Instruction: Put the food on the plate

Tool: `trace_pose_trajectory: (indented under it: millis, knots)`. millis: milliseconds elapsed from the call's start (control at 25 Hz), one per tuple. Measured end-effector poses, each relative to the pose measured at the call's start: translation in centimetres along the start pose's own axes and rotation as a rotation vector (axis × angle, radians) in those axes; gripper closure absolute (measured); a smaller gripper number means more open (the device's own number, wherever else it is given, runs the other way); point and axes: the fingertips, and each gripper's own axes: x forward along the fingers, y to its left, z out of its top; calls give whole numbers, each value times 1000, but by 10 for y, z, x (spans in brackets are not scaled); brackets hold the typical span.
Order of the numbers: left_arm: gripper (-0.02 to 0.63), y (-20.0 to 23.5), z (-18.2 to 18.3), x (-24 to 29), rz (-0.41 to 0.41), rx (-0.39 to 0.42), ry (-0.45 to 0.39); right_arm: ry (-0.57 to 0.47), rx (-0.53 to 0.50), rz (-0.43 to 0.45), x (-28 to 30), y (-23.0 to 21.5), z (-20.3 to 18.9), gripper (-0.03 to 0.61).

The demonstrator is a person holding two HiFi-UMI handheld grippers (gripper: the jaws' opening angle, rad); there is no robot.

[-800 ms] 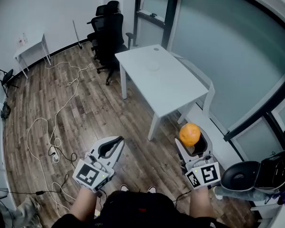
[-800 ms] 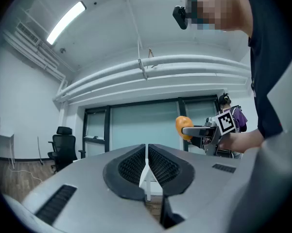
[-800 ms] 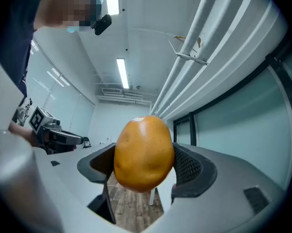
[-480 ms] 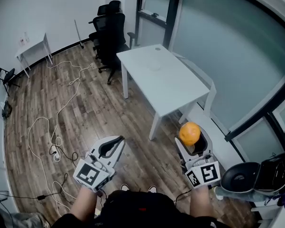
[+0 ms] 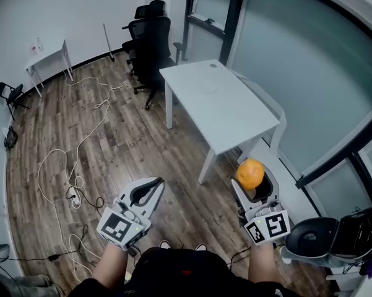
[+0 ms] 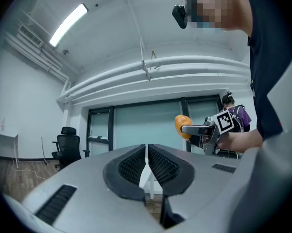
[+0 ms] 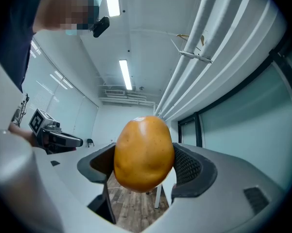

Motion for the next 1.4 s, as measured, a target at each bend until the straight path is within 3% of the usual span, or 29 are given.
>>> trace_pose_trajectory:
  millis: [280,440,840,1080,1200,1400]
  knots:
    - [578,50,-12,-40,33,1,24,1,27,12,35,51,-7,211]
    - [578,69,-21,-53,14,-14,-3,22,29,38,57,76,-20,211]
    - [578,139,-27,-53,86,-4,6,36,41,107,136,92,-36,210]
    - [578,168,-35,-7,89,-14,5,35,40,133,184,57,-54,210]
    - [578,191,-42,32,101,-6,41,29,54,117,212,24,-65,212]
    - [578,216,-32,109,73,5,32,43,72,87,253,-45,-82,211]
